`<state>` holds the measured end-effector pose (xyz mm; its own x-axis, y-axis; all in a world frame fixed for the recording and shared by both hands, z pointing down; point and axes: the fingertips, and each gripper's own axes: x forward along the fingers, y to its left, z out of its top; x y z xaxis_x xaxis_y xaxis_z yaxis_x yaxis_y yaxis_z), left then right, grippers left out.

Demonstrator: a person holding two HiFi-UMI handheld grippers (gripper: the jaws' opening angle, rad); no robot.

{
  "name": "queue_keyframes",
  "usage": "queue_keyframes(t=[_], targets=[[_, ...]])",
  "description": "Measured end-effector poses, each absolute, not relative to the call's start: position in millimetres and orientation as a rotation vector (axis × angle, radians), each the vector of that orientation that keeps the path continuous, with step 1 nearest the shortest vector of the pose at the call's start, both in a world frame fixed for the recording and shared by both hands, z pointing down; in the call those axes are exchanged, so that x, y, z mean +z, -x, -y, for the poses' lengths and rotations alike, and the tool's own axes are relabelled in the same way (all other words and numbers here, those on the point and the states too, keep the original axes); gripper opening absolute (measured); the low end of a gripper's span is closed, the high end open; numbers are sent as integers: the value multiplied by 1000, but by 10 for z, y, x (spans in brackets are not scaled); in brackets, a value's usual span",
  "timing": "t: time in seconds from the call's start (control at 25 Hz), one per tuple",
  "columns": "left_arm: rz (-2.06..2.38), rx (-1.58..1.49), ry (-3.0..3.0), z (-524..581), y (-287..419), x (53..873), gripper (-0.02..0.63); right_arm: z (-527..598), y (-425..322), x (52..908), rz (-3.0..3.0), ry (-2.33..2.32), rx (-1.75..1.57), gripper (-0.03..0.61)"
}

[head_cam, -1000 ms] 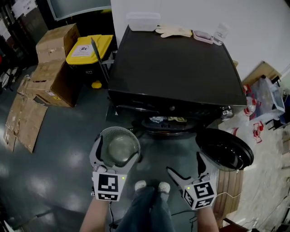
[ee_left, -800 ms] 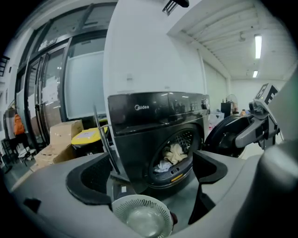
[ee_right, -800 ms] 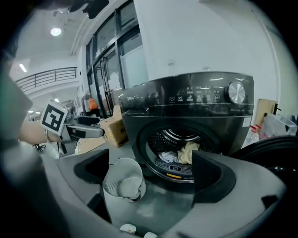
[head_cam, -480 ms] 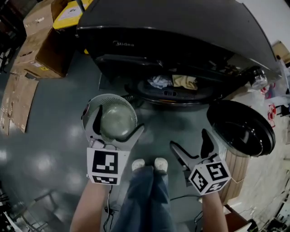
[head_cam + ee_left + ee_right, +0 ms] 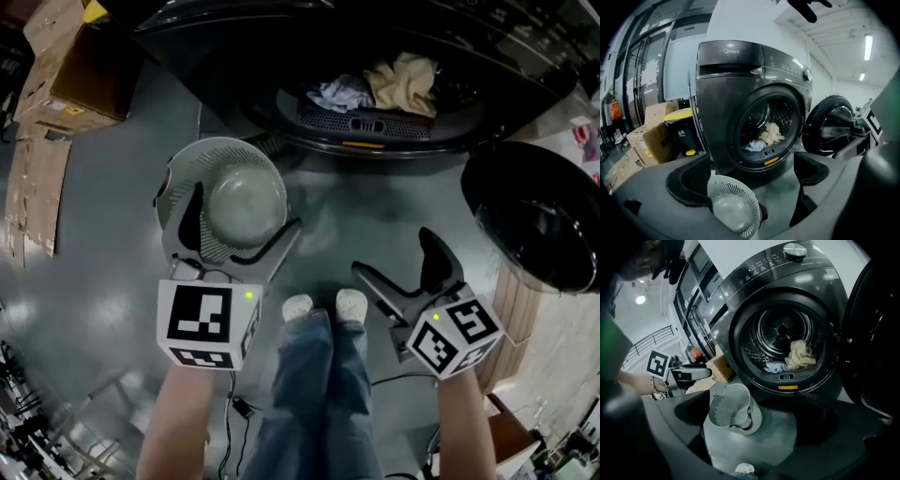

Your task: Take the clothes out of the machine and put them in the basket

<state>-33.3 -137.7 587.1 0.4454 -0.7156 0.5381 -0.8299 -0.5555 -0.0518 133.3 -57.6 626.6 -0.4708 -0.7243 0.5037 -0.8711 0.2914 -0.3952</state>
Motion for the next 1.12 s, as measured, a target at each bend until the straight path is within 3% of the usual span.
queue_keyframes(t=[0.64,1.12], targets=[[1363,749,-2488,1745,116,6237,557,2207,-2087,6850,2279,-1748,538,540],[1454,751,-2535,2076,458,6433,557,3304,-2586,7167,1960,-1954,387,540]])
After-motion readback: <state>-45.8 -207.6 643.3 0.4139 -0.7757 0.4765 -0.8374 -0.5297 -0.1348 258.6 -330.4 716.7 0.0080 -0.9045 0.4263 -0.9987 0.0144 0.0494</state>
